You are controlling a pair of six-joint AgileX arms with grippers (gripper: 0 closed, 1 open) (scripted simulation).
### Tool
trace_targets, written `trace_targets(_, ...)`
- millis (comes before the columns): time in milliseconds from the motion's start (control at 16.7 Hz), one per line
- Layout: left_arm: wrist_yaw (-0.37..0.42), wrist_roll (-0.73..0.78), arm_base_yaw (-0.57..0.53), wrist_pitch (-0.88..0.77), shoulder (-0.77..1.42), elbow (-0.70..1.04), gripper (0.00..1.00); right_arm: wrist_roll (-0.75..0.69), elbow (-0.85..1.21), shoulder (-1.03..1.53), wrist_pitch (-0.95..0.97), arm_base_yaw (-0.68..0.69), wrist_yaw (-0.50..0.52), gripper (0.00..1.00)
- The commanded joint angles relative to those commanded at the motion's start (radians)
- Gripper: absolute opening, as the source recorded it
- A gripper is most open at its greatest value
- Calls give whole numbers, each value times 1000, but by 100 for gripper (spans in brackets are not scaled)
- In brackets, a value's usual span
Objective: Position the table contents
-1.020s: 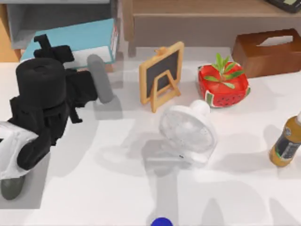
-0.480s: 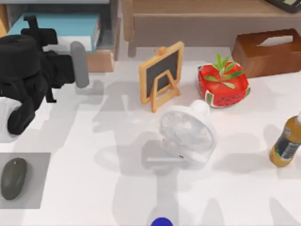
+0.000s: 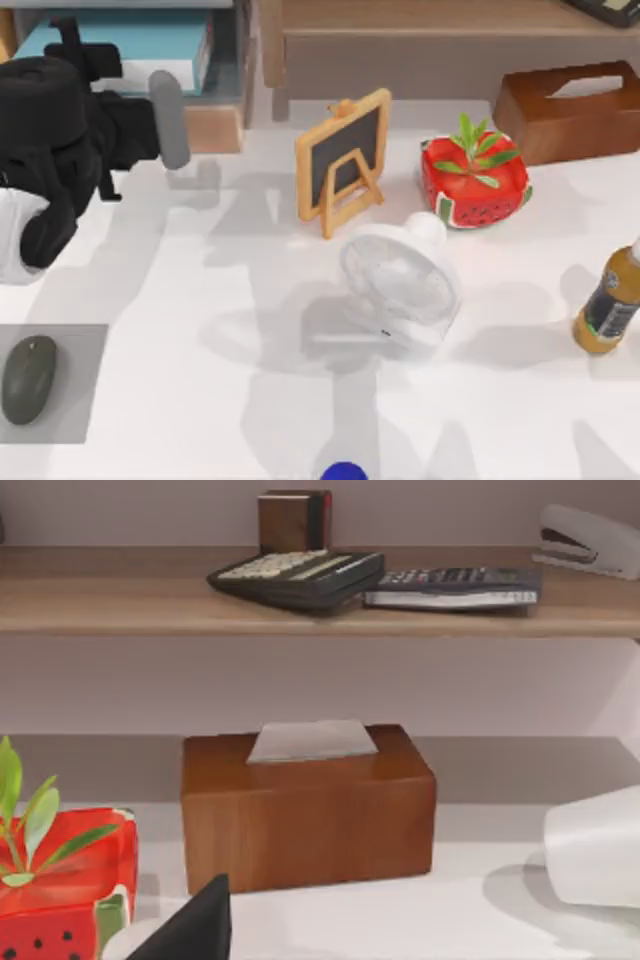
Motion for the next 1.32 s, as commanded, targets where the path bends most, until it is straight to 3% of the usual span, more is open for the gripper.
trace_targets(480, 14, 4, 8, -12, 73, 62, 0, 0, 0, 0, 0, 0, 0, 100)
trace_targets(1260, 14, 4, 8, -12, 73, 62, 98, 0, 0, 0, 0, 0, 0, 100)
trace_targets(1320, 14, 4, 8, -12, 73, 62, 100, 0, 0, 0, 0, 0, 0, 100)
